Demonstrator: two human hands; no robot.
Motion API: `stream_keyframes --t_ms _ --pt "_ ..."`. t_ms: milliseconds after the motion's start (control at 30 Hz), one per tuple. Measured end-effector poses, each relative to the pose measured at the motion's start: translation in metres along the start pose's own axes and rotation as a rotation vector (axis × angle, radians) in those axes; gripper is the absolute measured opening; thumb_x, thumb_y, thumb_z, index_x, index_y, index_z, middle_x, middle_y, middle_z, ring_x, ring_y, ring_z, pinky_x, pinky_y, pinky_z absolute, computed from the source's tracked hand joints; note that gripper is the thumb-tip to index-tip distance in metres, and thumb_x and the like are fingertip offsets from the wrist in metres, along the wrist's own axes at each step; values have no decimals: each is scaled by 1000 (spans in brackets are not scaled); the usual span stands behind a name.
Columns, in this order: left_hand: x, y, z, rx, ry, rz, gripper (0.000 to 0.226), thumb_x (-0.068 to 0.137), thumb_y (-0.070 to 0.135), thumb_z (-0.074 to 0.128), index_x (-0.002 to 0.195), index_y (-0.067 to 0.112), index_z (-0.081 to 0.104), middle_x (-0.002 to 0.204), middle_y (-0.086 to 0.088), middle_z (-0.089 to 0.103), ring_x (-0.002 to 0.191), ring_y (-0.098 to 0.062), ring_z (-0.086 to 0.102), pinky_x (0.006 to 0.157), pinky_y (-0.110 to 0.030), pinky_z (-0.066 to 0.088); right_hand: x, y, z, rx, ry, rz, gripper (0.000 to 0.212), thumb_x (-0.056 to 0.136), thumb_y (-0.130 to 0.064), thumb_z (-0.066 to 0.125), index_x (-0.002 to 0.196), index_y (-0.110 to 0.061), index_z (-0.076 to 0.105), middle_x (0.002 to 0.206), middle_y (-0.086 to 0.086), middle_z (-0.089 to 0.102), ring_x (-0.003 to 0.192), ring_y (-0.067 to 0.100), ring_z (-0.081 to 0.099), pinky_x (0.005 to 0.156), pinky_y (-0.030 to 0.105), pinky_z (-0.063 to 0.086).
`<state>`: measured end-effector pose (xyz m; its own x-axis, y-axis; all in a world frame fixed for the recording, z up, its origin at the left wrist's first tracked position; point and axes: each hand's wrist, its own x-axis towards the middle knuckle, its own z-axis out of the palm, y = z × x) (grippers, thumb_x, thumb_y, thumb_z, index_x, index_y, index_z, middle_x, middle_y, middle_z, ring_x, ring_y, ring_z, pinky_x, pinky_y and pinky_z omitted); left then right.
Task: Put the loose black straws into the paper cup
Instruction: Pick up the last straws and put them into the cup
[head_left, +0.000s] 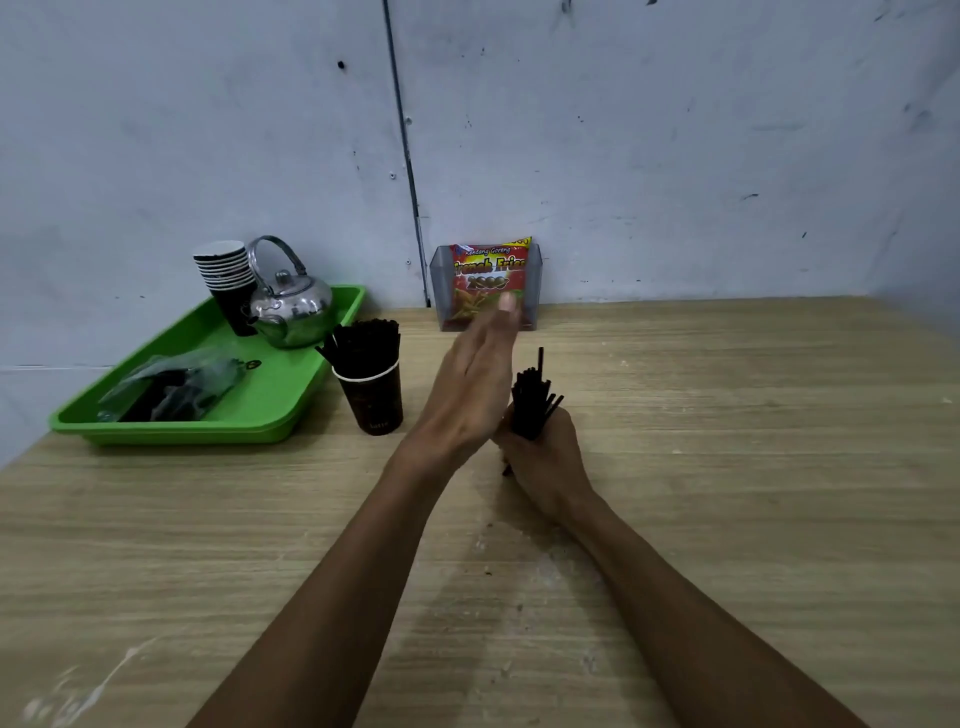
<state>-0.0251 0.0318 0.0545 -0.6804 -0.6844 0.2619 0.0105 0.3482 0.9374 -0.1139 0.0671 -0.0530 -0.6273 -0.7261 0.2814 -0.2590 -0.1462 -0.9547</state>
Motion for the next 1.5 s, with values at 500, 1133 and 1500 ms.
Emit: stream_keyframes --t_ms 500,1133,1500 --pt "-10 -20 -18 442 -70 354 52 100 47 34 140 19 50 150 5 45 140 -5 36 114 -32 31 4 -12 4 -35 1 -38 30 91 -23 57 67 -6 64 59 14 65 53 24 62 53 36 48" --pt "-5 -114 -124 166 358 -173 94 56 26 78 140 17 36 116 -3 60 100 -13 62 89 -35 53 92 -129 114 365 -40 -52 58 96 -31 58 42 -18 45 48 4 48 50 23 47 57 30 41" --pt "17 -137 -118 64 286 -36 62 72 26 84 124 28 49 112 10 67 89 9 64 73 -12 52 118 -116 156 -301 -333 -43 65 83 -70 47 44 -18 51 47 -6 51 54 16 53 92 45 46"
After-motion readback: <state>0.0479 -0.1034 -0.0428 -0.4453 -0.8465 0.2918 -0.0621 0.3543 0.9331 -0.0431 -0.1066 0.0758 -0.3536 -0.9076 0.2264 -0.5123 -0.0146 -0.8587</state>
